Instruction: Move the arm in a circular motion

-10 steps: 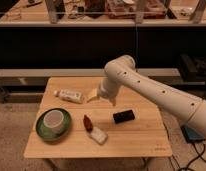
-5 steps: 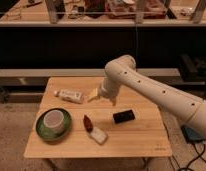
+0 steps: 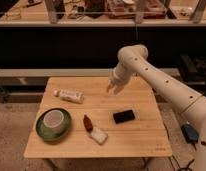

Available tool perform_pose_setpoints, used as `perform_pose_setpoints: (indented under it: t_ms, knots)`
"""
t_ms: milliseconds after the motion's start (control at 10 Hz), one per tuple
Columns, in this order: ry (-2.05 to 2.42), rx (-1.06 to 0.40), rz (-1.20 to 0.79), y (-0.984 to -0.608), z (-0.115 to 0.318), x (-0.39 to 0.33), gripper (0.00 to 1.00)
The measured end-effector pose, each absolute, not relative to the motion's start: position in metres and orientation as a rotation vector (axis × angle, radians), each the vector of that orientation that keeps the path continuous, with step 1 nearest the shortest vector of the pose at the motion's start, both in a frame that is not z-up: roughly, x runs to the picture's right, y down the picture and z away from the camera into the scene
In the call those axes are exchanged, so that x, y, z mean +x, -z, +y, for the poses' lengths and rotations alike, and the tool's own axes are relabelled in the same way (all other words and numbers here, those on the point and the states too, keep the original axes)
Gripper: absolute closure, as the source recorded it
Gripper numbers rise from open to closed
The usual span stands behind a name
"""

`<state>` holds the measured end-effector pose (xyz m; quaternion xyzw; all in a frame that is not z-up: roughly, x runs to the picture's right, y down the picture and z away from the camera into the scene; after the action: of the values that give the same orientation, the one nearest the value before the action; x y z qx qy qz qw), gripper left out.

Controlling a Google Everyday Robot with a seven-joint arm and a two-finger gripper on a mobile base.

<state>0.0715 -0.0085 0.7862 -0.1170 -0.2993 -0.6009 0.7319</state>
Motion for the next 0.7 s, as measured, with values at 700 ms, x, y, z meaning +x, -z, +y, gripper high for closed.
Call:
perform_pose_setpoints:
  t_ms: [700]
  knots:
    - [1.278, -0.270, -0.652, -0.790, -0.013, 0.162, 0.57]
